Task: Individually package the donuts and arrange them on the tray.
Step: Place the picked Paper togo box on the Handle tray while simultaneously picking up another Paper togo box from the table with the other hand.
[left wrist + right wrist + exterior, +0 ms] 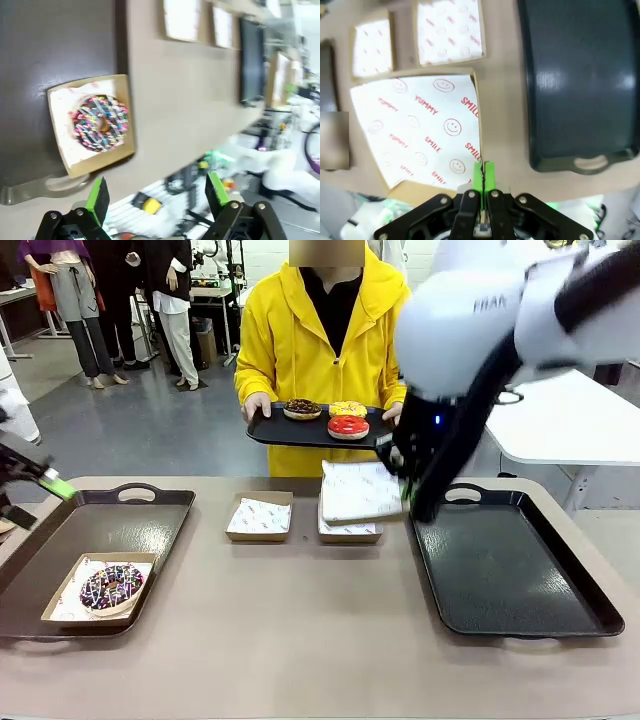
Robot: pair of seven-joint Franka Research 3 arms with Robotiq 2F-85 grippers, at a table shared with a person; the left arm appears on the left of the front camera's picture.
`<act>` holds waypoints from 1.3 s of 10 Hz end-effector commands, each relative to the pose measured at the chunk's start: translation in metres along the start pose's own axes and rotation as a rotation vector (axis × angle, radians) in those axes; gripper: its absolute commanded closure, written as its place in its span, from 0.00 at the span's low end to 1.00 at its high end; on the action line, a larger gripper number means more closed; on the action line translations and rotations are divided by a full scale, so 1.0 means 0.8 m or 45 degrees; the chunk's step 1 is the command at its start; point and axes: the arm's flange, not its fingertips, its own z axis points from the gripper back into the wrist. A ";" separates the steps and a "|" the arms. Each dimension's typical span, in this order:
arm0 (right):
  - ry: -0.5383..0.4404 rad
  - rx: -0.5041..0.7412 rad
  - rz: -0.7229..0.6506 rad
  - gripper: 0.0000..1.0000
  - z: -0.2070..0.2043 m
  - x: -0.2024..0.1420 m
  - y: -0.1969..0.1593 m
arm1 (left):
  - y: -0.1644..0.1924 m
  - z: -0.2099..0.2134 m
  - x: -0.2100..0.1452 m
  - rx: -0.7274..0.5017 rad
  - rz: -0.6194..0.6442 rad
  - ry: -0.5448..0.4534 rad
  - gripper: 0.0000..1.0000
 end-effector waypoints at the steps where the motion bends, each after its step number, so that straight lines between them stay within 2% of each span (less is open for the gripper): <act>1: 0.031 -0.044 -0.045 1.00 0.011 0.045 0.032 | 0.033 0.038 0.000 -0.261 0.041 -0.001 0.00; 4: 0.020 -0.044 -0.032 1.00 0.015 0.099 0.066 | 0.093 0.089 -0.015 -0.493 0.091 -0.071 0.00; 7: 0.020 -0.043 -0.064 1.00 0.000 0.135 0.088 | 0.145 0.106 -0.036 -0.594 0.125 -0.094 0.00; 9: 0.027 -0.062 -0.083 1.00 -0.011 0.146 0.091 | 0.161 0.108 -0.046 -0.611 0.144 -0.122 0.00; 10: 0.033 -0.065 -0.097 1.00 -0.016 0.151 0.092 | 0.163 0.106 -0.050 -0.557 0.158 -0.149 0.00; 11: 0.041 -0.088 -0.086 1.00 -0.023 0.154 0.092 | 0.159 0.102 -0.050 -0.582 0.169 -0.101 0.00; 13: 0.040 -0.121 -0.032 1.00 -0.030 0.155 0.092 | 0.159 0.102 -0.050 -0.582 0.169 -0.101 0.00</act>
